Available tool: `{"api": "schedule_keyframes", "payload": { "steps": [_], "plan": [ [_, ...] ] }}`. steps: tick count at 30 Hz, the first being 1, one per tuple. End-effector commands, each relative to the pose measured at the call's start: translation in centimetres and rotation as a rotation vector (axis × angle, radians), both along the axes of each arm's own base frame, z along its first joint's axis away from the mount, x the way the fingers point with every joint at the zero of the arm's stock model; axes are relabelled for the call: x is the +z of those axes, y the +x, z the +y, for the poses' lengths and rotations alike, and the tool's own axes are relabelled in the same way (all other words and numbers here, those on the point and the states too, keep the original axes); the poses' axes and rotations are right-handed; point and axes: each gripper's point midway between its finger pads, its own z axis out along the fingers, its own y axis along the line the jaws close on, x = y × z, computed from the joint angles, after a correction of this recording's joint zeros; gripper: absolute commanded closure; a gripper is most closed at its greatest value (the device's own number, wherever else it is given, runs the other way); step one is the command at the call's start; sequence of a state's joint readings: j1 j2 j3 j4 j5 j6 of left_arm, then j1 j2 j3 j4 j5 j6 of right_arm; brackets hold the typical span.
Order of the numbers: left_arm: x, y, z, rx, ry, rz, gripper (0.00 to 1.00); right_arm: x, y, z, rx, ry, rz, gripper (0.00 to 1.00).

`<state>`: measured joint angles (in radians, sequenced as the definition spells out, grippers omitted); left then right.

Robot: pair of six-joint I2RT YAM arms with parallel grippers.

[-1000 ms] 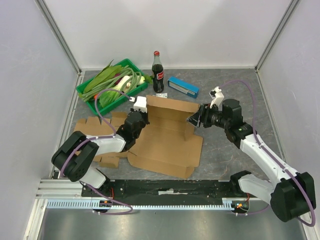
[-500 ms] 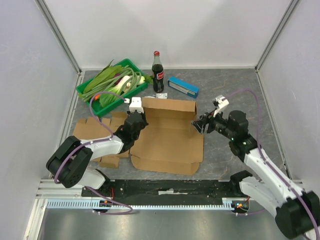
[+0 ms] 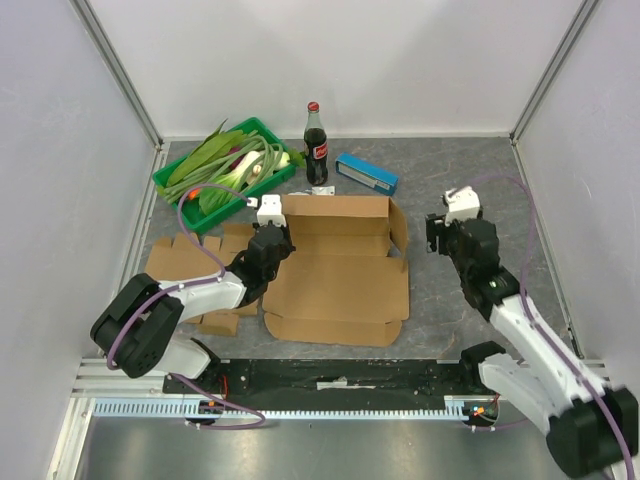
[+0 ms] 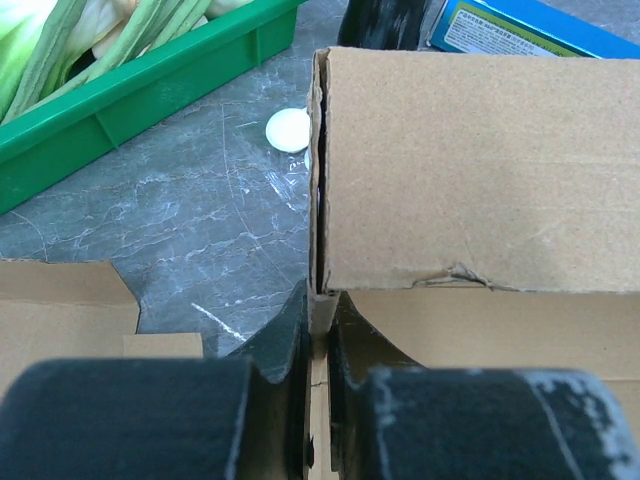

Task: Fold the paper box

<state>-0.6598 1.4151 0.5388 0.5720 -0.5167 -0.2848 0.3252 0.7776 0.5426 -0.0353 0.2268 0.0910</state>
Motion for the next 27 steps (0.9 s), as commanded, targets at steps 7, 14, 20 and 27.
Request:
{"api": "schedule_keyframes", "payload": {
  "steps": [7,14,20,27],
  "plan": [
    [-1.5,-0.6,0.8,0.019,0.050,0.043,0.98,-3.0,3.5,6.0,0.563,-0.306,0.074,0.31],
    [-1.3,-0.5,0.7,0.011,0.059,0.042,0.98,-2.9,2.2,9.0,0.734,-0.255,-0.032,0.33],
    [-1.3,-0.6,0.5,0.000,0.059,0.041,0.98,-1.2,2.8,10.6,0.726,-0.174,-0.227,0.32],
    [-0.8,-0.9,0.2,-0.027,0.052,0.023,0.98,-1.3,3.3,12.3,0.675,-0.187,-0.340,0.26]
  ]
}}
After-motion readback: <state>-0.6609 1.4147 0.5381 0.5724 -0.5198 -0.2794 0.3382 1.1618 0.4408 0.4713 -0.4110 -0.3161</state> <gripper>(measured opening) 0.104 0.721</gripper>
